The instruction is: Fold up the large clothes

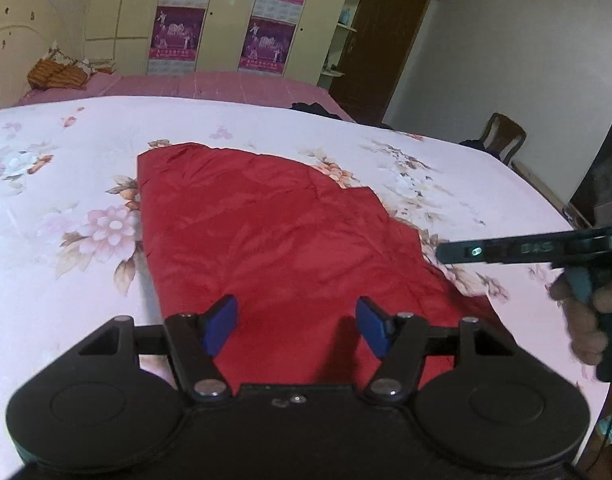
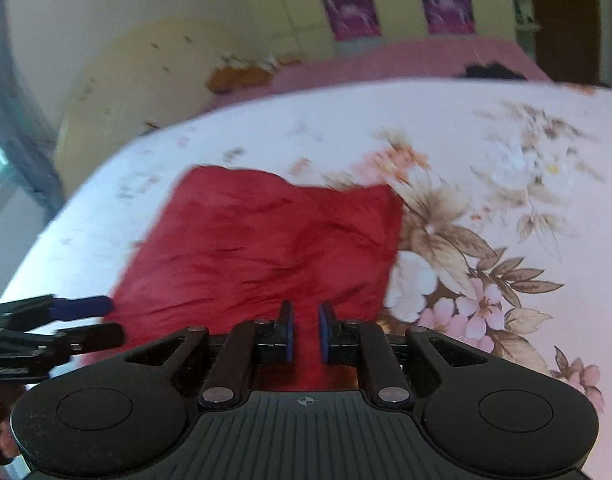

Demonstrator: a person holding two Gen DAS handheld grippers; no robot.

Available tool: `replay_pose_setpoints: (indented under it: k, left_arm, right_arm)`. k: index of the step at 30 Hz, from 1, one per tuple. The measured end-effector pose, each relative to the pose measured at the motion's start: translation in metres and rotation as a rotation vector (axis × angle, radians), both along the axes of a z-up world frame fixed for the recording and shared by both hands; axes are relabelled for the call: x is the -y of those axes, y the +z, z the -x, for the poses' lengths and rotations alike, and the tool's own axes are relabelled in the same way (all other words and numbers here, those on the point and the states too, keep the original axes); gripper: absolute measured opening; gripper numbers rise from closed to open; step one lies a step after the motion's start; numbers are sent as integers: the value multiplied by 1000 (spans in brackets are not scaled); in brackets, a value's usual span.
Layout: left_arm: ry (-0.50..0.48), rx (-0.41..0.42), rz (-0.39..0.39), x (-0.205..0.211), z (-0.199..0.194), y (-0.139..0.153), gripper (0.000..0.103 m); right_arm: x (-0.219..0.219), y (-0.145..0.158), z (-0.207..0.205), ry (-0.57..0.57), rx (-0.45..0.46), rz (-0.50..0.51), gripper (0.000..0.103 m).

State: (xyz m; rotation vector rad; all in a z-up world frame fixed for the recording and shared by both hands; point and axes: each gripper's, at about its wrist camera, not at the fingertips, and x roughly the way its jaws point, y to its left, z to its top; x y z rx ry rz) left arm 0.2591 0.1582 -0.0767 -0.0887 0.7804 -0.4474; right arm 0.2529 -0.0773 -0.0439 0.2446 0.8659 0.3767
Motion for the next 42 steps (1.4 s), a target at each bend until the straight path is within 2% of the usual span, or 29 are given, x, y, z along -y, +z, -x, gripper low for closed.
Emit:
replay_pose_setpoints:
  k: [3,9,11,13,16,20,21,22,25,29,32,35,42]
  left_arm:
    - [21,-11,-24,5,18,-1,60]
    - [58,-17,-100,17,36,-8,58]
    - [70,-12,-117,19,36,-15,52]
    - [85,9,-120,18,39,-19,32]
    - [103,1,-106,16,40,-13,23]
    - [126,58,-66,15,51,8,23]
    - [119,88,-93,19,56,13,6]
    - [112,117,-101,24,60,18,0]
    - [137,132,-94,30,66,23,0]
    - [140,105,-130,36,67,18,0]
    - [112,20,-188,40,62,0,0]
    - [124,-29,-169,33,58,-22,0]
    - [144,-3,-174,33,59,-44,1]
  right_arm:
    - [-12,7,26,40,8,16,13]
    - [-29,-3,54,71,17,109,12]
    - [-31,-17,52,80,-23,137,12]
    - [-33,-30,50,88,-37,158,12]
    - [-31,-36,50,77,-43,154,12]
    - [-30,-7,64,79,54,138,12]
    - [-29,-1,66,79,65,132,12]
    - [-30,4,68,84,71,127,12]
    - [-33,11,73,111,91,110,12]
    - [-38,-6,73,131,36,149,12]
    - [-39,-18,72,138,7,177,12]
    - [-38,-41,66,143,-41,168,12]
    - [-35,-69,64,135,-36,124,12]
